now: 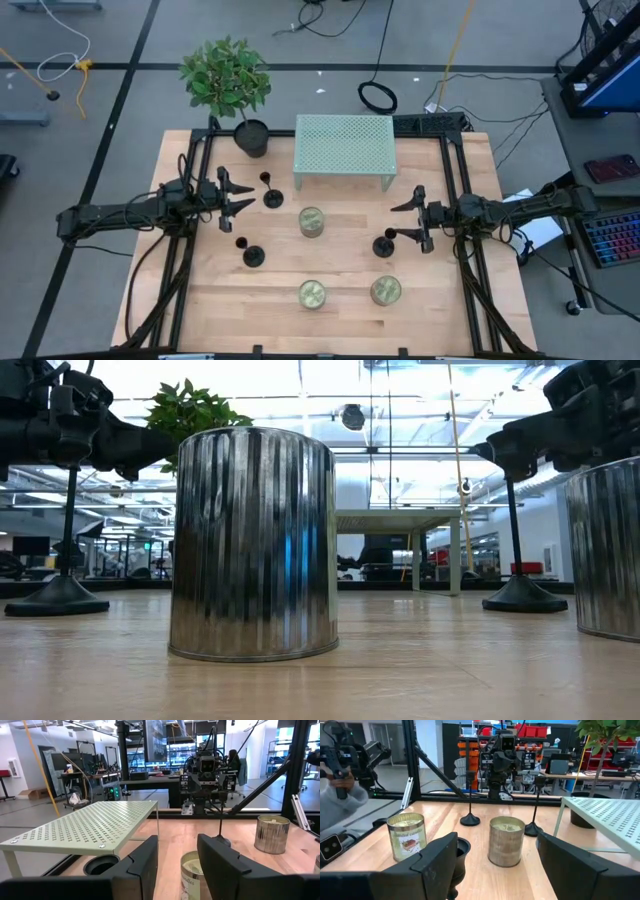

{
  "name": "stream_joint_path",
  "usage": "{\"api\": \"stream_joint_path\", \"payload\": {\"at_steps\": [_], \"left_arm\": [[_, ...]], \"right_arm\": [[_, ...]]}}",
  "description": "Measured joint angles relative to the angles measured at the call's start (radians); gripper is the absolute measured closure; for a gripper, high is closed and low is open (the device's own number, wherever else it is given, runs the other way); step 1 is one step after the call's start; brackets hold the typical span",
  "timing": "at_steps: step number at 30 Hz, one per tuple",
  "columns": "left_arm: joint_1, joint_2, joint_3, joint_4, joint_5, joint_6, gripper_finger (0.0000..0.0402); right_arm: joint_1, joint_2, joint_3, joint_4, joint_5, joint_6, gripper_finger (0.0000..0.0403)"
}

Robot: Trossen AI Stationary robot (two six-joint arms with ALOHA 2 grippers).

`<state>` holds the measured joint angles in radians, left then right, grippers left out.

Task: Pick & Place candle stick holders
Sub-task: Put the bottom right black candle holder on the shelf

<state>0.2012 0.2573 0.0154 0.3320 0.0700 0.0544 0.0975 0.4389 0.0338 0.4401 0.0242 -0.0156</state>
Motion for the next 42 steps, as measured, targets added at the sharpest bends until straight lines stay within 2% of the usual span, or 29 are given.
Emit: {"api": "stream_joint_path", "payload": {"at_steps": [14,19,21,27,32,42], "left_arm": [[0.0,0.0,0.0,-0.016,0.0,-0.005,0.0256],[0.0,0.0,0.0,-0.022,0.0,-0.007,0.0256],[0.0,0.0,0.0,-0.023,0.0,-0.008,0.0256],[0.0,0.0,0.0,-0.023,0.0,-0.008,0.0256],[0.0,0.0,0.0,-0.022,0.0,-0.008,0.0256],[0.0,0.0,0.0,-0.022,0.0,-0.007,0.0256]], "right_arm": [[0.0,-0.011,0.0,0.101,-0.009,-0.099,0.0132],[0.001,-0.001,0.0,0.059,-0.161,0.006,0.0132],[0.002,0.009,0.0,0.027,-0.187,0.041,0.0131],[0.002,0.053,0.0,-0.007,-0.049,0.056,0.0131],[0.005,0.094,0.0,-0.004,-0.054,0.061,0.013],[0.009,0.249,0.0,0.053,-0.048,0.184,0.013]]}}
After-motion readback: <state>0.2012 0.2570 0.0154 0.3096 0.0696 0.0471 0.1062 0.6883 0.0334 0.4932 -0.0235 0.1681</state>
